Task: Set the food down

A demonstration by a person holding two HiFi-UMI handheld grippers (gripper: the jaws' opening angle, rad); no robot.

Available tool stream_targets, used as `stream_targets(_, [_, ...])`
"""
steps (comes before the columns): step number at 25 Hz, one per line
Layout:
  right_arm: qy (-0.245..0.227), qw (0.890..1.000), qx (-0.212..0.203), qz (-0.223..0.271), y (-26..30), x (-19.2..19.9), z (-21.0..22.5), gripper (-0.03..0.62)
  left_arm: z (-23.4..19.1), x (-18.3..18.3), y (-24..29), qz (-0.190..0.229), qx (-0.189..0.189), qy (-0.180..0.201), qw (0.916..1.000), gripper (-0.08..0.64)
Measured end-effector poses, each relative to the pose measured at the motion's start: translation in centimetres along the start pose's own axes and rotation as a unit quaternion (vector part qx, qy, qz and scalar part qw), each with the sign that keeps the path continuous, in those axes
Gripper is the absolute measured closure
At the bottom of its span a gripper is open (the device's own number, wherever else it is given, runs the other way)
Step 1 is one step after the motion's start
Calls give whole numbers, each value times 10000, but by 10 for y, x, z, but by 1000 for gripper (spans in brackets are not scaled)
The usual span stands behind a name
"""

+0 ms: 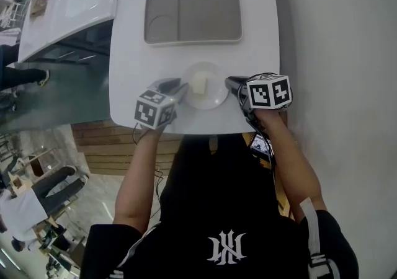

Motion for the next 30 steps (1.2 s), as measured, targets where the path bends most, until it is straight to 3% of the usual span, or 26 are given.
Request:
stream_targets(13, [845,9953,-270,390,-12,-5,1,573,2,-11,-6,120,36,2,9999,496])
stream_targets(20, [1441,9850,-642,703,-19,-10,1,574,3,-23,-11,224,63,68,9997,498])
stream_targets(30, [1204,9837,-685,1149,-27,-91,4,574,-29,-102,-9,575,-82,516,9970,497])
Point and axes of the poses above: the fingertips, and each gripper's own axes: y forward along the fingers, z to its right, x out of its underside, the point moved 4 cm from there along -y, backward along the fingers, and after that the axes turned 5 degrees about -x, right-handed, at the moved point
